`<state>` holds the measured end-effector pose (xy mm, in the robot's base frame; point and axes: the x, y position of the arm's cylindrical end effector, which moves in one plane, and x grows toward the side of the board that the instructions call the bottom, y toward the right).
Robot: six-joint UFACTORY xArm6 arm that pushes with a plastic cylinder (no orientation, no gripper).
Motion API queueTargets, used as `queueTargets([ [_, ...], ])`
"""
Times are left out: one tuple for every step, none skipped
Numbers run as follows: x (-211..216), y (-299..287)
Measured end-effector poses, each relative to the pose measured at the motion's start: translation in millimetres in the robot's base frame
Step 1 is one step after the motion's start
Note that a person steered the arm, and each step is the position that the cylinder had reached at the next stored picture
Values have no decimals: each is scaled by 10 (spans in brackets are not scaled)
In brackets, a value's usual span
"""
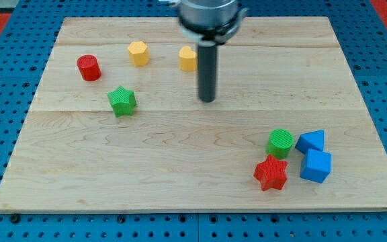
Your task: Move the yellow heart to the center of the board
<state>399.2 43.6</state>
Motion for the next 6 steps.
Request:
queueTargets([
  [-740, 190],
  [-1414, -347],
  [-1145, -698],
  [-348, -373],
  [-37, -166],
  [-928, -301],
])
